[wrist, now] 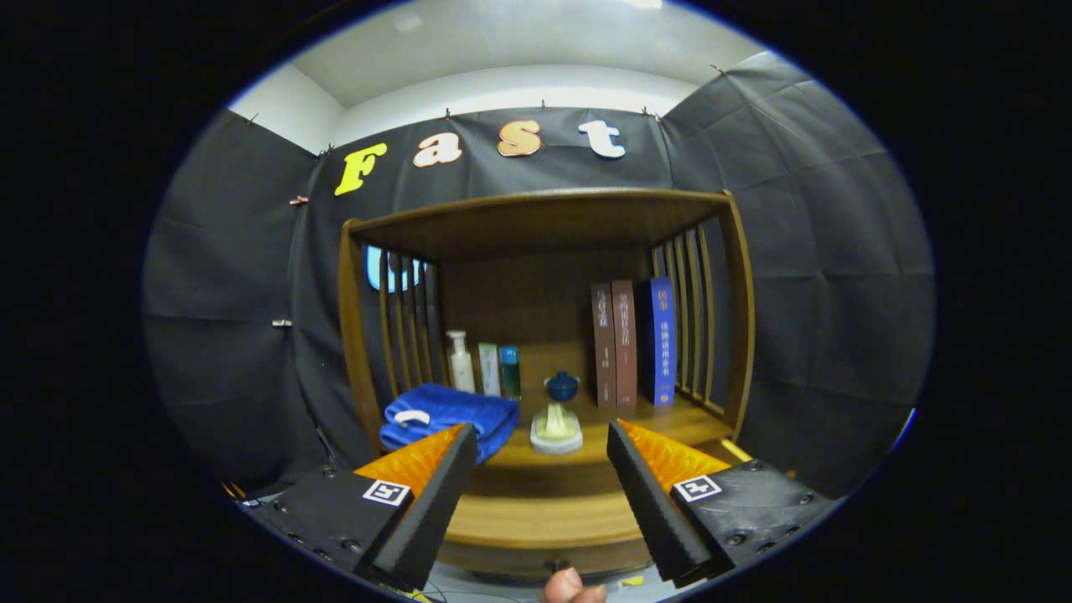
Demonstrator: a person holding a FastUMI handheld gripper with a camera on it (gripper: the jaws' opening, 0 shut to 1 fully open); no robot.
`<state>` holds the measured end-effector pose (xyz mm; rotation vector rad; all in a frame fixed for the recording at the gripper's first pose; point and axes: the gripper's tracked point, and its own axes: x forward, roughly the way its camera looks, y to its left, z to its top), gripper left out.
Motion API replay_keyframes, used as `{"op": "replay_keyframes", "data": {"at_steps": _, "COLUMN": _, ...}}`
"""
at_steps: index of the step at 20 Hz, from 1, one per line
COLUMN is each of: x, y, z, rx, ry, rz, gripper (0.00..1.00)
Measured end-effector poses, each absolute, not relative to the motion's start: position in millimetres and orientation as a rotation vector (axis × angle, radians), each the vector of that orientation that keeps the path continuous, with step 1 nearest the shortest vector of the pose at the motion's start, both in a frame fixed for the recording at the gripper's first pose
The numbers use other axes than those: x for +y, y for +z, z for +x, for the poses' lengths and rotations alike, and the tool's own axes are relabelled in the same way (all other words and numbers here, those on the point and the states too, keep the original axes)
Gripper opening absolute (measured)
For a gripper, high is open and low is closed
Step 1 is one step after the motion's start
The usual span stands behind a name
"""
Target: Pull open the drawer, take out the items inside it, and place them on the countertop above the cabinet.
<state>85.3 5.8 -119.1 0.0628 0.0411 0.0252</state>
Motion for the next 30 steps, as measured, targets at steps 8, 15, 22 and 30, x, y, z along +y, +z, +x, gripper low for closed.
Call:
{"op": "replay_keyframes", "data": {"at_steps": 8, "x": 15.5, "y": -237.3, "z": 50.4, "rx": 0.106, "ry": 0.047, "rz": 0.038, "gripper": 0.99}}
{"op": "replay_keyframes", "data": {"at_steps": 15, "x": 6.8, "y": -285.6, "z": 62.9, "rx": 0.131, "ry": 0.011, "rz": 0.01, "gripper": 0.99}}
{"op": "replay_keyframes", "data": {"at_steps": 22, "x": 0.7, "y": -303.2, "z": 88.0, "rx": 0.117, "ry": -0.002, "rz": 0.039, "gripper": 0.99}}
{"op": "replay_keyframes", "data": {"at_steps": 30, "x": -0.7, "y": -294.5, "z": 95.0, "rx": 0.096, "ry": 0.004, "rz": 0.03, "gripper": 0.99}}
